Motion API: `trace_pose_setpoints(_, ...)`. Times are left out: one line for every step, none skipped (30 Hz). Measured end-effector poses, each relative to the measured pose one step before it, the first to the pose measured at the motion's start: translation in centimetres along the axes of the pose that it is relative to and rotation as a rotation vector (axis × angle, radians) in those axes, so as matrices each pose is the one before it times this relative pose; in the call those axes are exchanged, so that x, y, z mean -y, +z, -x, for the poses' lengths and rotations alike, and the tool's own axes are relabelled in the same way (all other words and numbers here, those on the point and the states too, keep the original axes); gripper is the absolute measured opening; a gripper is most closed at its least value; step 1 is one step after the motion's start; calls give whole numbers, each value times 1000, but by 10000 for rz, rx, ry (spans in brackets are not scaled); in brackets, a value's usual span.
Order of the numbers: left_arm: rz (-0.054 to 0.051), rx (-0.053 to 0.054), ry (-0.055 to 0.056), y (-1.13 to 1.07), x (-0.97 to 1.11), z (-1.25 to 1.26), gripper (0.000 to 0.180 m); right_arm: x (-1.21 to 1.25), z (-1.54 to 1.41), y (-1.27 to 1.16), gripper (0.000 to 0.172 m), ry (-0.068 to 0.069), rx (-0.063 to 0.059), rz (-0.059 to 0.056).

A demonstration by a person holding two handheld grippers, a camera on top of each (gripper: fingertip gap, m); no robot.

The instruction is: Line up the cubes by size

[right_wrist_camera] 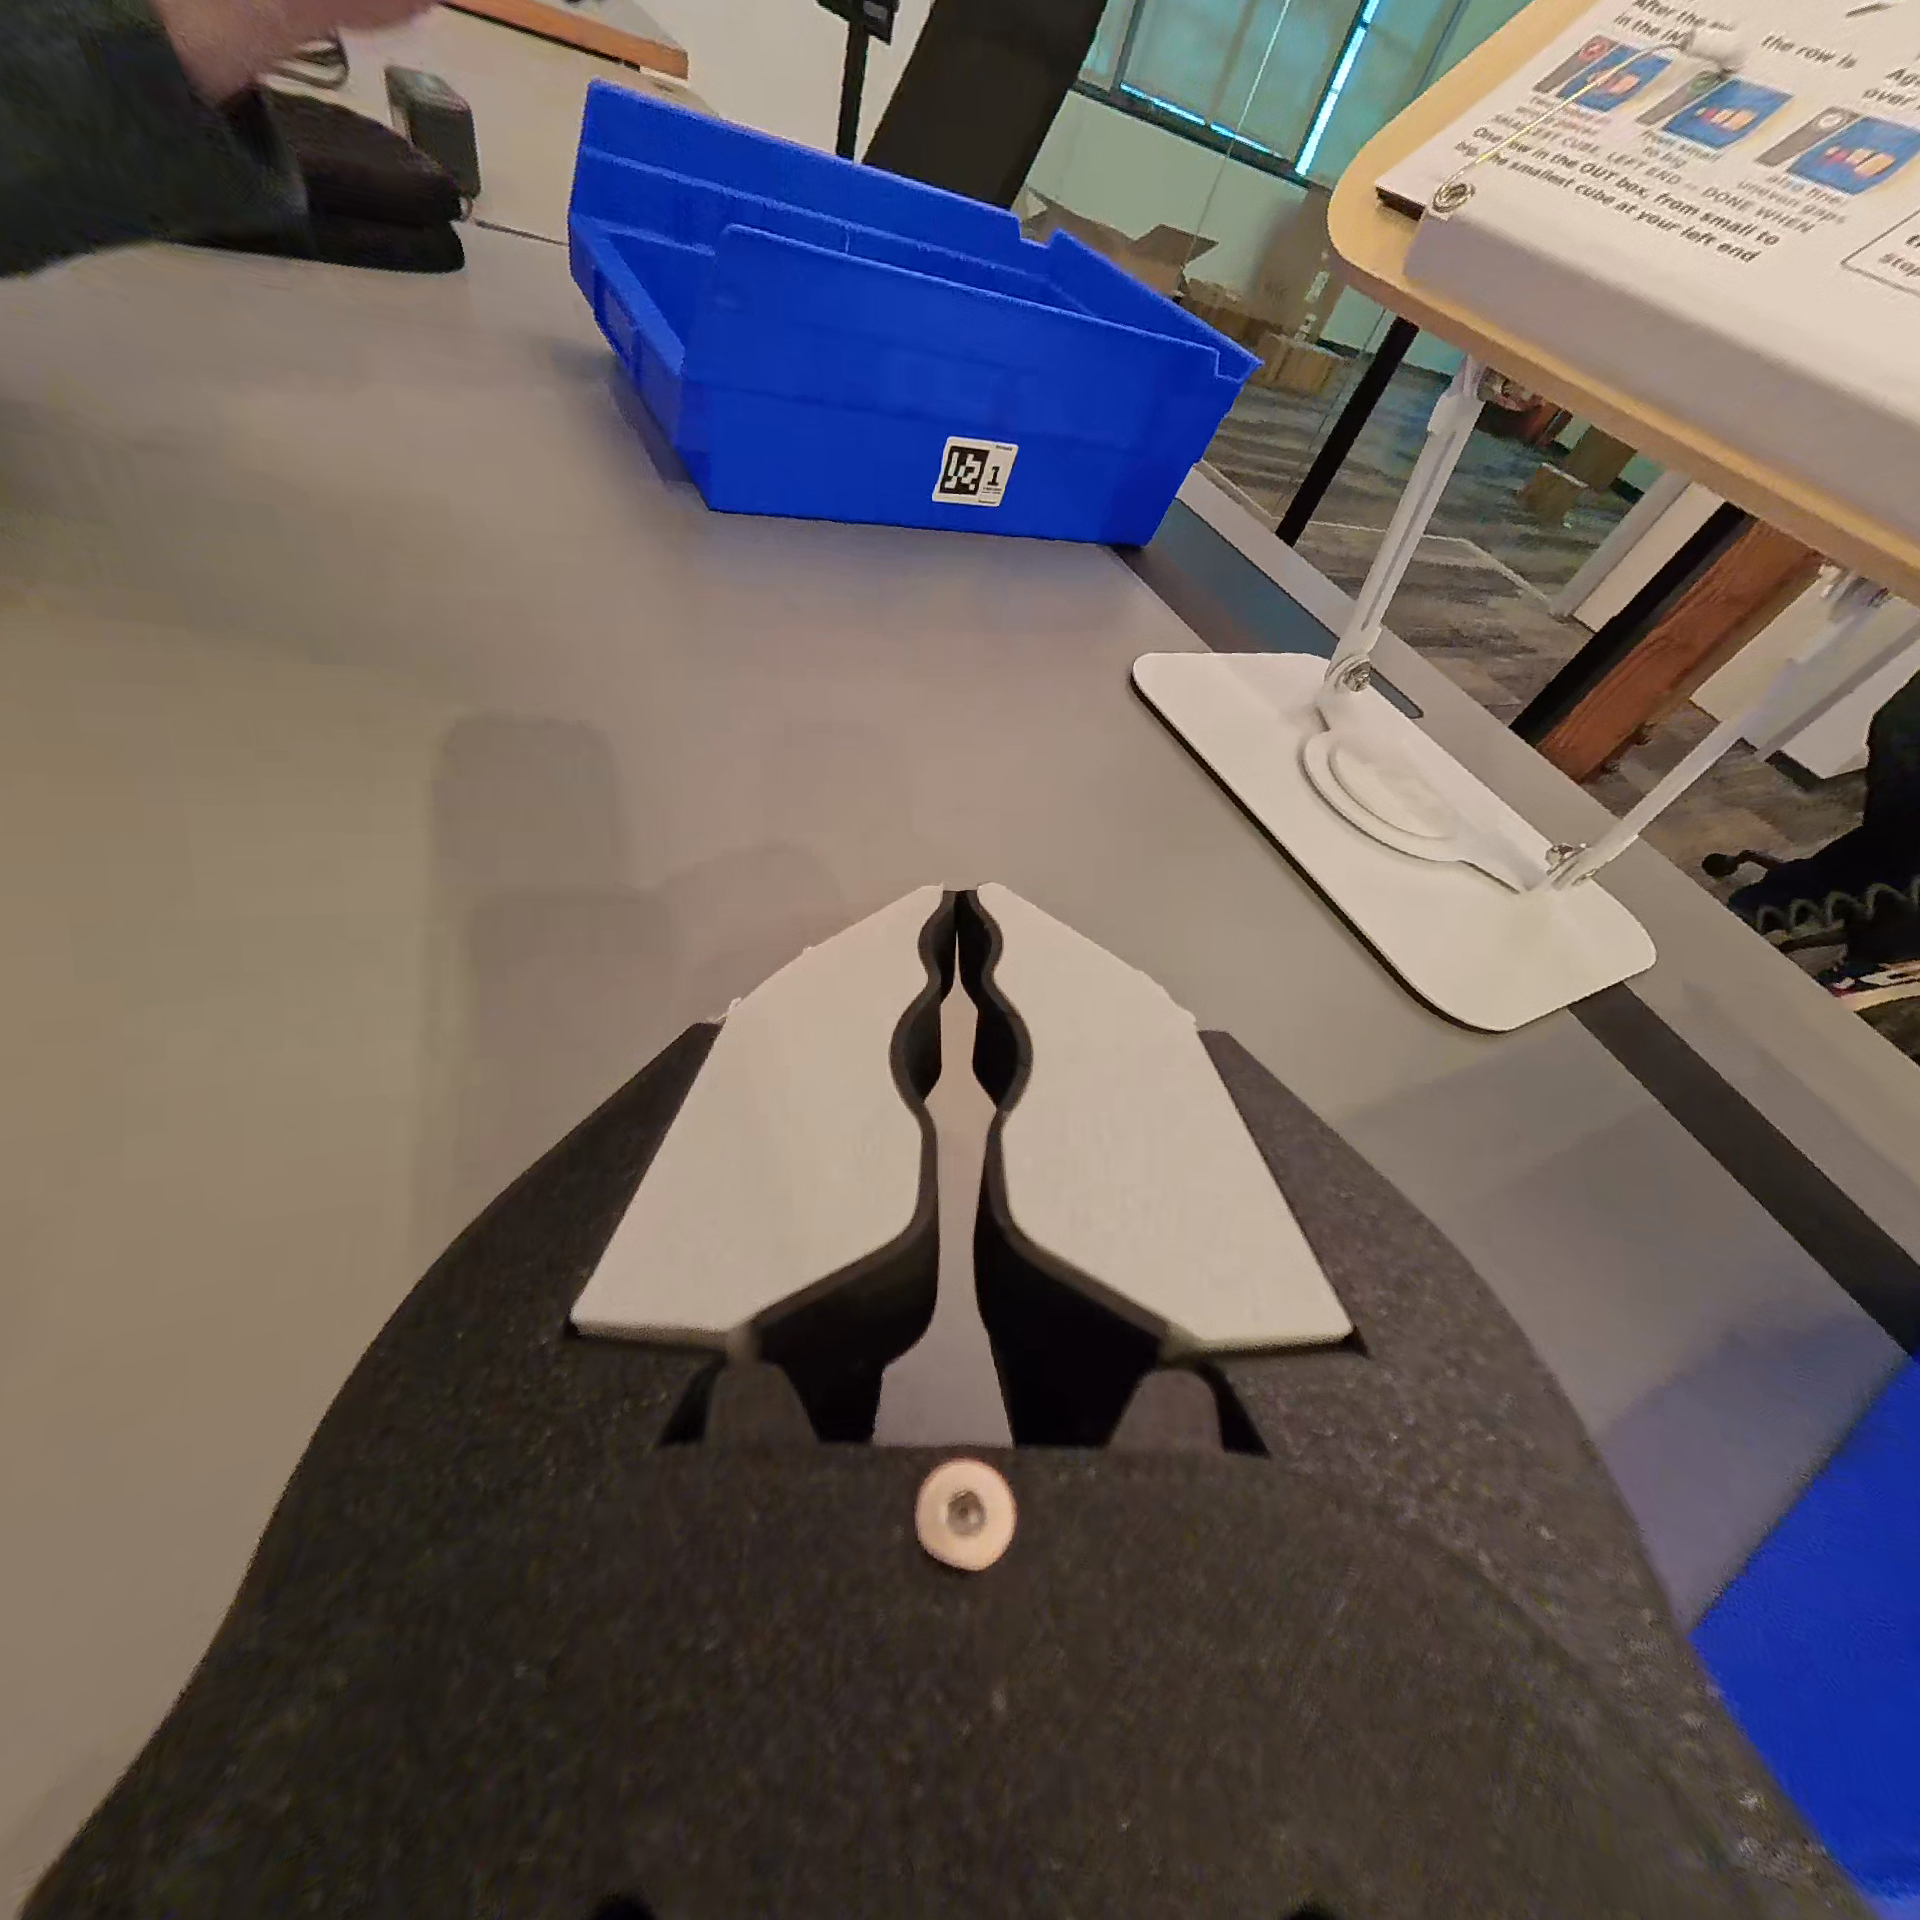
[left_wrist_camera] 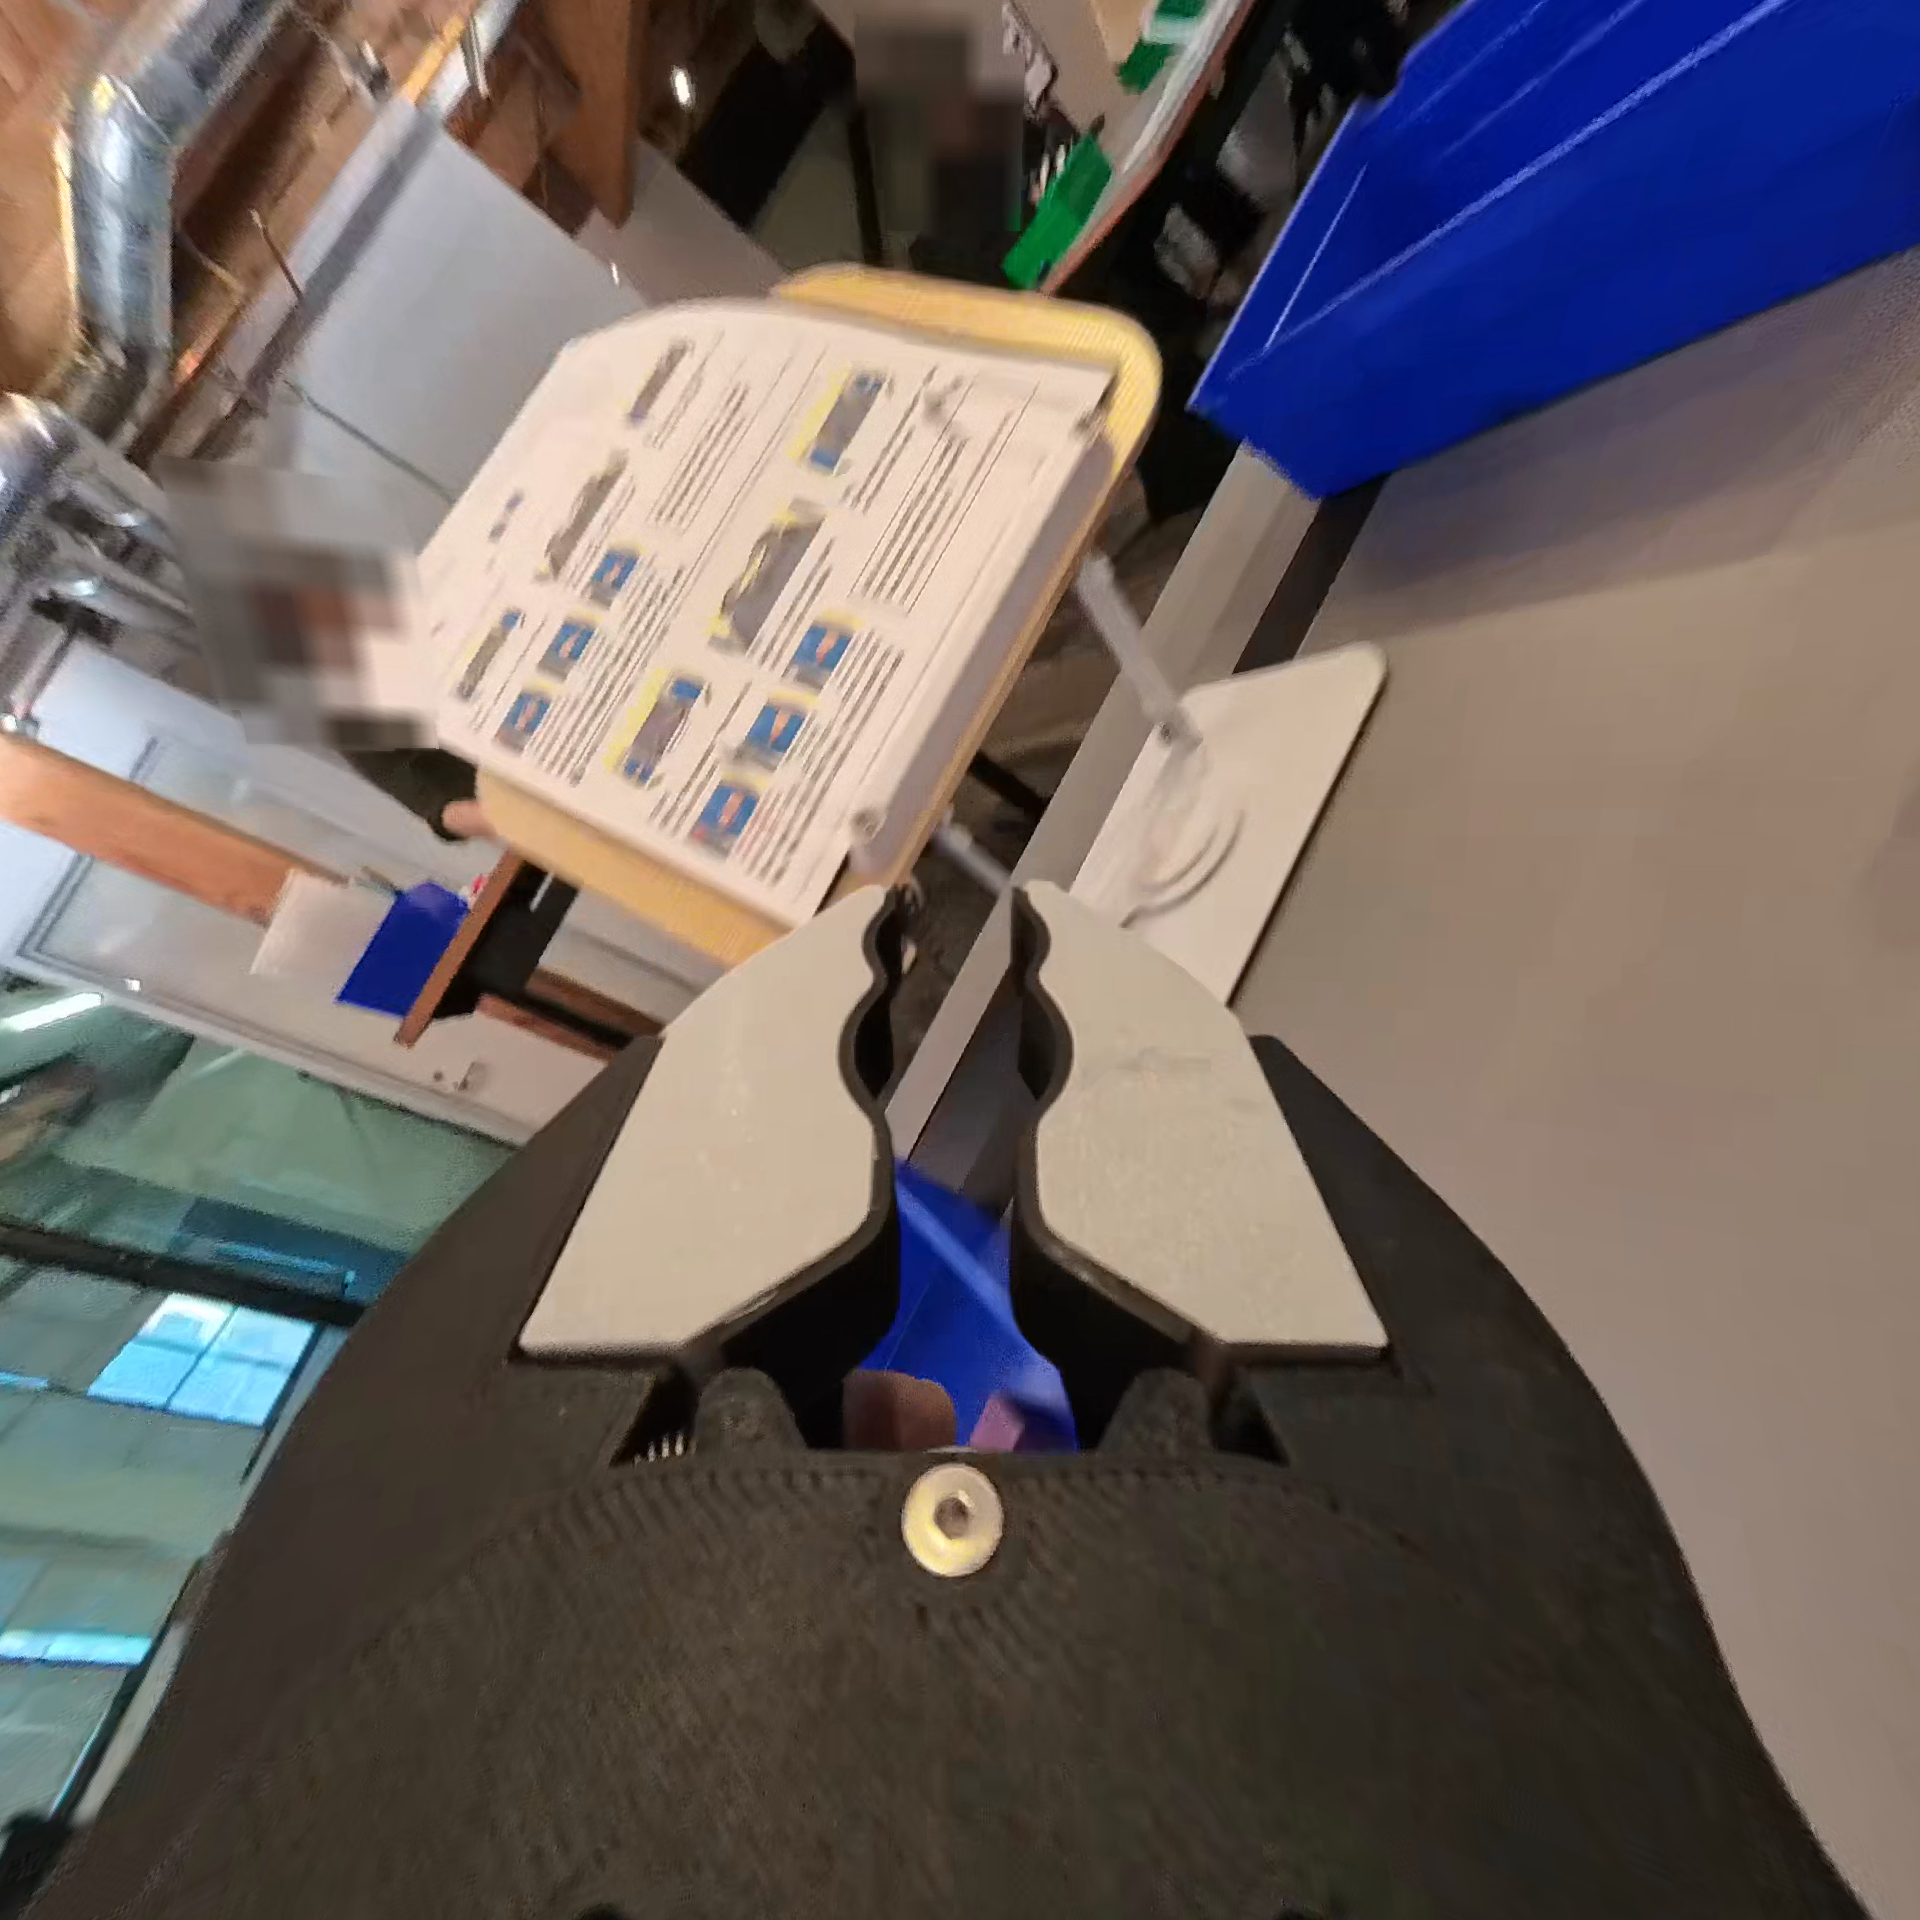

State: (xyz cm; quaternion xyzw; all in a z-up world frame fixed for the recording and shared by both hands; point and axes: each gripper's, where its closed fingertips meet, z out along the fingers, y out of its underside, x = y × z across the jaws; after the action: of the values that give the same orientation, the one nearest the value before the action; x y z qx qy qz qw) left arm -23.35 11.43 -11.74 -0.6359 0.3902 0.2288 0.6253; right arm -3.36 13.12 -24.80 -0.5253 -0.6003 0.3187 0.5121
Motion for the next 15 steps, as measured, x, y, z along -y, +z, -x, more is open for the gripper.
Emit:
trace_pose_setpoints(439, -103, 96, -225, -1394, 1176, 22, -11, 50, 6, 0, -11, 35, 6)
trace_pose_setpoints(502, -331, 119, -30, -1584, 786, 25, -19, 44, 23, 0, -18, 22, 11)
trace_pose_setpoints(523, -238, 43, 133, -1689, 841, 31, -55, 110, 50, 0, -21, 69, 34)
trace_pose_setpoints(401, -282, 19, 307, -1568, 667, 33, -95, 135, 85, 0, -28, 95, 71)
trace_pose_setpoints(376, -569, 13, 415, -1559, 132, 36, -110, 110, 102, 0, -41, 66, 88)
trace_pose_setpoints(423, -414, 16, 529, -1599, 264, 38, -85, 102, 89, 0, -54, 39, 72)
trace_pose_setpoints(353, -310, 75, 641, -1493, 308, 41, -82, 132, 78, 0, -69, 55, 62)
trace_pose_setpoints(260, -562, 5, 762, -1325, -141, 43, -68, 136, 77, 0, -70, 61, 60)
trace_pose_setpoints(311, -574, -96, 865, -1310, -200, 45, -64, 98, 62, 0, -54, 41, 55)
trace_pose_setpoints(388, -345, 19, 926, -1237, 11, 48, -53, 88, 52, 0, -47, 29, 43)
trace_pose_setpoints(320, -440, 122, 950, -1013, -265, 50, -30, 84, 29, 0, -42, 36, 29)
trace_pose_setpoints(297, -463, 41, 975, -850, -324, 52, -19, 71, 27, 0, -24, 41, 18)
trace_pose_setpoints(297, -394, -27, 1024, -776, -222, 56, -19, 38, 12, 0, -7, 30, 13)
trace_pose_setpoints(334, -434, 22, 1043, -784, -335, 58, -21, 28, 24, 0, 2, 33, 13)
trace_pose_setpoints(404, -349, 118, 1013, -817, -269, 58, -12, 28, 6, 0, 10, 31, 8)
